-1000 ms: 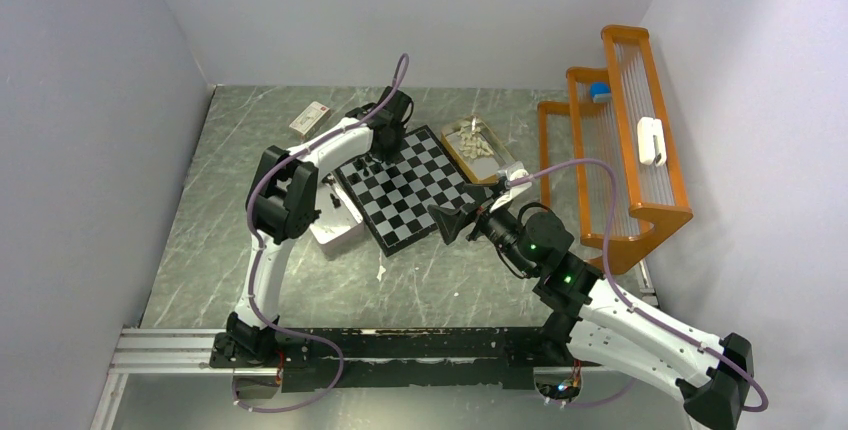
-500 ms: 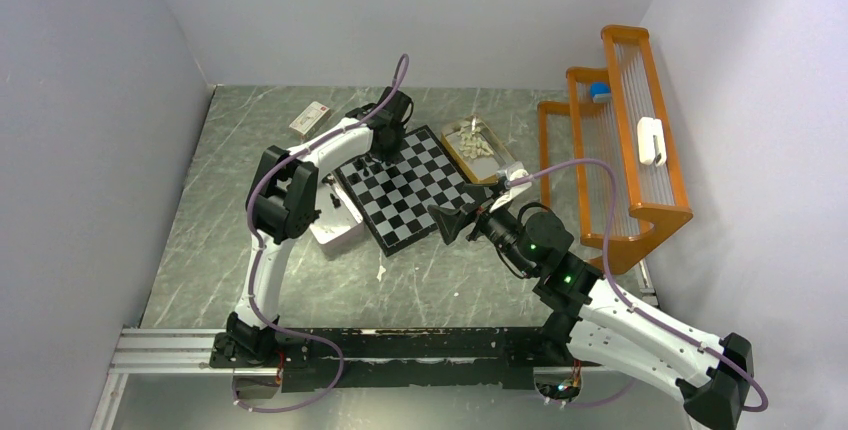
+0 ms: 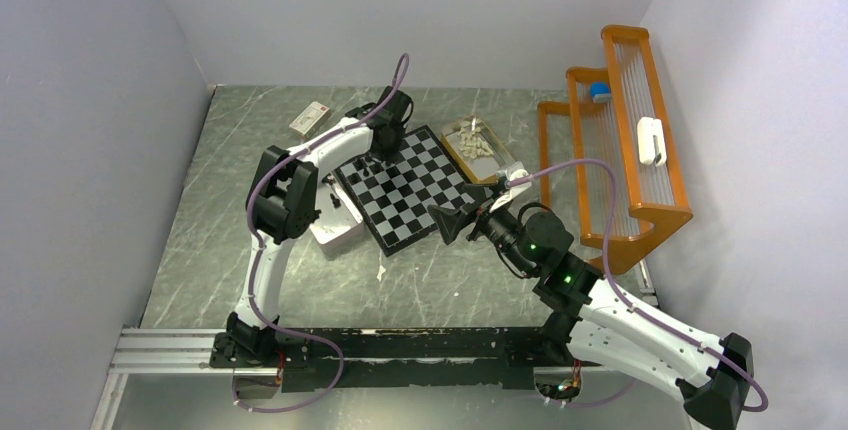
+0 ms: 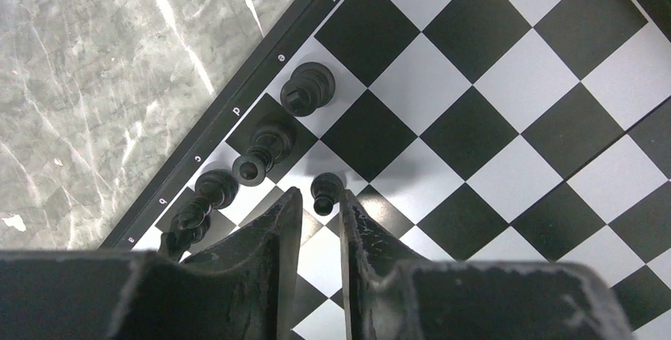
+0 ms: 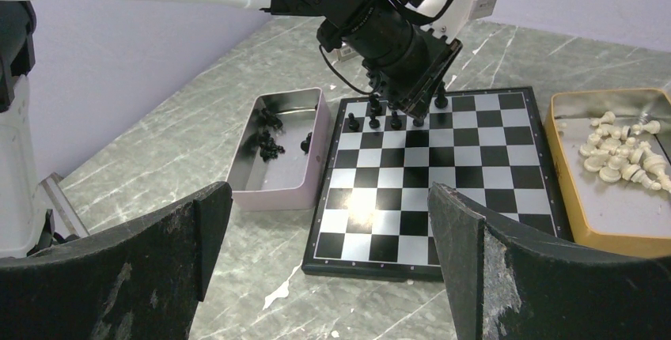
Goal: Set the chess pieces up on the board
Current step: Place the chess piece on the chessboard.
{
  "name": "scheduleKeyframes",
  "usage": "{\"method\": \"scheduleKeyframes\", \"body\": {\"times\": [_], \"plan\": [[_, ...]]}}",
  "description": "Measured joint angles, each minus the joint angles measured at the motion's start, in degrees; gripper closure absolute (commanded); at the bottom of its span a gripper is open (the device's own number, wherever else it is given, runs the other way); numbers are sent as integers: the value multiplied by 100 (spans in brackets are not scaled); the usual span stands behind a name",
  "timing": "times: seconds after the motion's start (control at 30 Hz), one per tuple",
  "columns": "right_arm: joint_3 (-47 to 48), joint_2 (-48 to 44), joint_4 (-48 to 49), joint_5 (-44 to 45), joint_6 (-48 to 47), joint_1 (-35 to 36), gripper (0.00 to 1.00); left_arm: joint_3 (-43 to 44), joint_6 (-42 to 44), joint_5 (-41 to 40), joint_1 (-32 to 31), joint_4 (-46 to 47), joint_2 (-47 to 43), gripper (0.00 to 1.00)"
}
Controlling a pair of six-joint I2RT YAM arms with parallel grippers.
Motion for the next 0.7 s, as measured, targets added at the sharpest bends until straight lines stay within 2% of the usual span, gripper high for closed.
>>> {"method": "scheduleKeyframes", "body": {"times": [0.37, 0.7], "plan": [[0, 0, -17, -4, 4, 0, 0, -37, -13, 50, 11, -83, -525, 67], [0, -50, -31, -4, 9, 0, 0, -1266, -98, 50, 225, -118, -2050, 66]]}}
